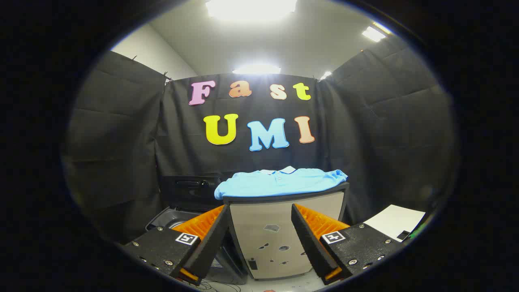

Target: Put the clothes into the washing machine and then close the washing machine lid.

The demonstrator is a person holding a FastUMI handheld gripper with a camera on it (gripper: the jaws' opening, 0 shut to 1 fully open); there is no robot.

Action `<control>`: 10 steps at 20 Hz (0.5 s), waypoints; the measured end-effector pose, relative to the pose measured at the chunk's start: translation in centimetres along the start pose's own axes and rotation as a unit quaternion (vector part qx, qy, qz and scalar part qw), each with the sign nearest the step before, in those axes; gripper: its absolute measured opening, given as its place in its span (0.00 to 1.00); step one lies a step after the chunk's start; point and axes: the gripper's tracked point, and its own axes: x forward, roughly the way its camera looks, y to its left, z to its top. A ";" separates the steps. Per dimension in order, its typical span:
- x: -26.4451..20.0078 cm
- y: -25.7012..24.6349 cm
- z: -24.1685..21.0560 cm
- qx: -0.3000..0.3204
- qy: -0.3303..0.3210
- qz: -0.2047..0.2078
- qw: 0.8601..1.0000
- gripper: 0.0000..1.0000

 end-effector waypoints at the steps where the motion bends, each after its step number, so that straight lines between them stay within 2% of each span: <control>1: 0.0 0.1 0.0 -0.006 -0.003 0.000 1.000 0.95; 10: 0.0 0.6 0.0 -0.004 0.000 0.008 1.000 0.95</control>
